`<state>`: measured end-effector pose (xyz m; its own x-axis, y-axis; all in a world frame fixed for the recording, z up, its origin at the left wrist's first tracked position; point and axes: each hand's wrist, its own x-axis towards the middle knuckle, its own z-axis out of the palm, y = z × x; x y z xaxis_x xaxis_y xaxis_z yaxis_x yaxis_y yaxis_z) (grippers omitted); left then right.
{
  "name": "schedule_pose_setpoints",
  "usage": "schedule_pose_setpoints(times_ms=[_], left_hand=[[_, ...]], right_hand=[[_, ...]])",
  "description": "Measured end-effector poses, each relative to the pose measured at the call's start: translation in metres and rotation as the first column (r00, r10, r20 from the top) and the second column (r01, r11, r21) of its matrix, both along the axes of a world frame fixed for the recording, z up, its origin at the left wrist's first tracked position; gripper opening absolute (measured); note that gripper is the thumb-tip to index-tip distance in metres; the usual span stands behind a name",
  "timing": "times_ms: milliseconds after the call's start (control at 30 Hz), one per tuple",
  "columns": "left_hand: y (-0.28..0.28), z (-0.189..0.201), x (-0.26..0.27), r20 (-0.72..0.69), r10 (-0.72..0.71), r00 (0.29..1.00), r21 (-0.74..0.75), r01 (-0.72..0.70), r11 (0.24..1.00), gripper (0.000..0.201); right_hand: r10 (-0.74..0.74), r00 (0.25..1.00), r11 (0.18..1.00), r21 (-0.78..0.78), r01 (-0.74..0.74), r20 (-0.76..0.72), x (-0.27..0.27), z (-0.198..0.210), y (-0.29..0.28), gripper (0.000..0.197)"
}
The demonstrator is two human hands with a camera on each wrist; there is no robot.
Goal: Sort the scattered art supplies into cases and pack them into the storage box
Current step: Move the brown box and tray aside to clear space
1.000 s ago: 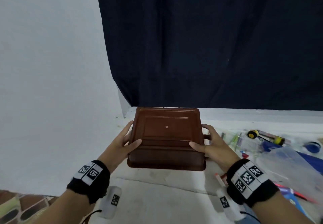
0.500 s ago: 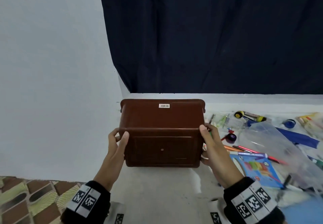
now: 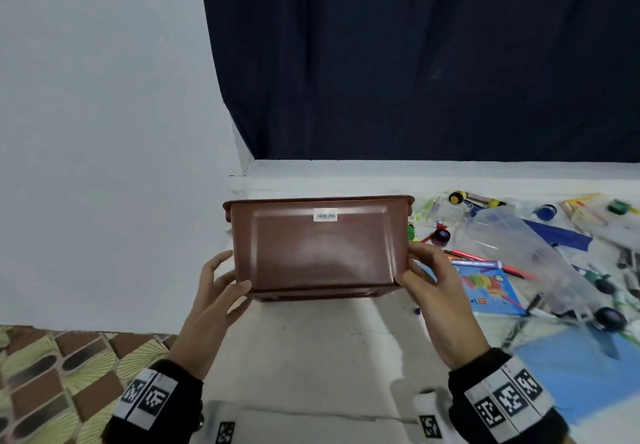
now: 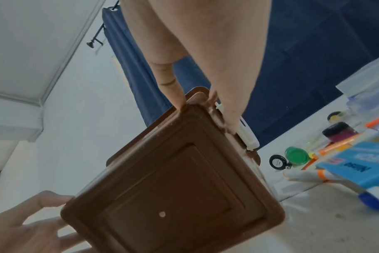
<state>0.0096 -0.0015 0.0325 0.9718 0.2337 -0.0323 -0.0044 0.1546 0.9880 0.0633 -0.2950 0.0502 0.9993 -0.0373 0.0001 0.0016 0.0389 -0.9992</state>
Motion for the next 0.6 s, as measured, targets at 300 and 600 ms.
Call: schedule_pose_setpoints(times_ms=[300,600], left_hand=[[-0.007,0.006,-0.053,0.118,-0.044,0.992,-0.093,0.055,0.994,0.093],[-0.018,-0.013,-0.087,-0.009,0.045,0.999,-0.112,-0.046,0.993,0.042]], right_hand=[[-0.029,0.988,0.934,0.349,0.081,-0.152,-0.040,0.005,-0.019,0.040],[0.045,0.991,0.999,0.031,-0.042,-0.129,-0.079,-0.027,-0.015,0.038]])
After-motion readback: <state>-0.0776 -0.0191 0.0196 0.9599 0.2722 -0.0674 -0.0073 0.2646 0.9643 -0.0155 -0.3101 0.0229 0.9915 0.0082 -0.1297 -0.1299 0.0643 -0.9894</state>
